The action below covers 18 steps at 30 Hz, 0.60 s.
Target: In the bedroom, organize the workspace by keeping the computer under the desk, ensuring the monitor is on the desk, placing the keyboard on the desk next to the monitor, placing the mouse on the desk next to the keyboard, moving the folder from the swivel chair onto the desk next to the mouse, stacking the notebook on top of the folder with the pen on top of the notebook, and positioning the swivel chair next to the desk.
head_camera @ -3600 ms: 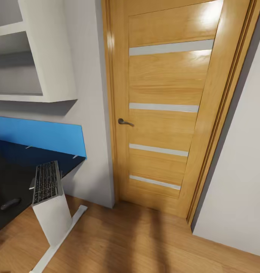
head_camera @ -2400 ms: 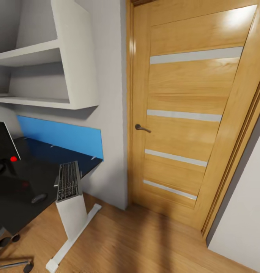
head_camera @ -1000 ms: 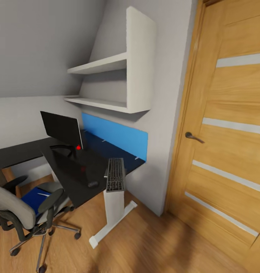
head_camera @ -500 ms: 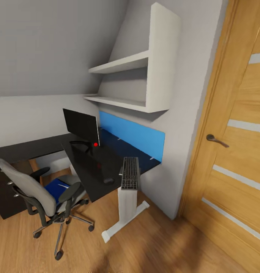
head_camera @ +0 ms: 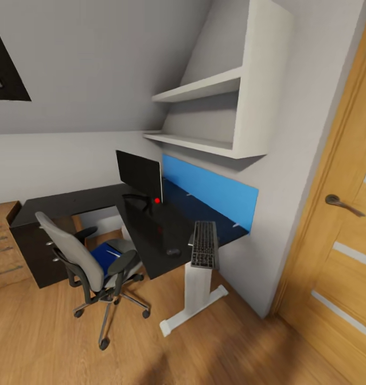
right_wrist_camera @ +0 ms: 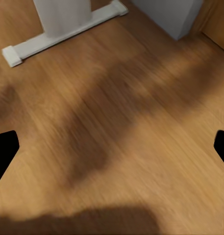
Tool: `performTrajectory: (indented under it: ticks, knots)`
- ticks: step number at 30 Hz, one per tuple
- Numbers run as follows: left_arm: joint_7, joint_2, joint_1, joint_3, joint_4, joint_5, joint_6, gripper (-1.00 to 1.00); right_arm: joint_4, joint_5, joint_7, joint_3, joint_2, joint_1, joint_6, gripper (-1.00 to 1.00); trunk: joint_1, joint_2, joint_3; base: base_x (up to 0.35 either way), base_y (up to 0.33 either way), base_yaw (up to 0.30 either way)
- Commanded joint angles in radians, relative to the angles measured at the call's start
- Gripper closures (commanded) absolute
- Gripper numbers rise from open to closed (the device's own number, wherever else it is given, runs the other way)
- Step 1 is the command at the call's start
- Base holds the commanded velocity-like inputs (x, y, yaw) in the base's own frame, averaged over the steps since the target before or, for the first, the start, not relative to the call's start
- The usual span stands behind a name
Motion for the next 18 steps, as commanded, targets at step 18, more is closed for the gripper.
performTrajectory:
  ticks: [18]
  knots:
    - [0.001,-0.004,-0.001,0.004,0.001,-0.003,0.035,-1.00,0.002,0.005,-0.027,0.003,-0.003,0.000,-0.001,-1.00,0.000,-0.001,-0.008,0.000,0.000,0.223]
